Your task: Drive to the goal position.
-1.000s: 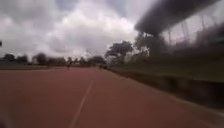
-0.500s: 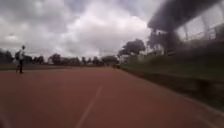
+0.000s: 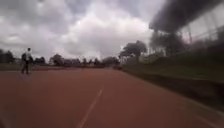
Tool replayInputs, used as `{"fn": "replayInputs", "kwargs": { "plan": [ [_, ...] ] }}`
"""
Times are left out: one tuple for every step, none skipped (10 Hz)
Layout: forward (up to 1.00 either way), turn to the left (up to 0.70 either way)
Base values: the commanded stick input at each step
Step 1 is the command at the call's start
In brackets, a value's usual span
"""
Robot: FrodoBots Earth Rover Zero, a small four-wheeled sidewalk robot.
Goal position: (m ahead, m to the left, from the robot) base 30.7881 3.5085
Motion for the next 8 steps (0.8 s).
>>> {"fn": "replayInputs", "kwargs": {
  "plan": [
    [0.85,0.01],
    [0.85,0.01],
    [0.85,0.01],
    [0.85,0.01],
    [0.85,0.01],
    [0.85,-0.03],
    [0.85,-0.09],
    [0.85,-0.15]
  ]
}}
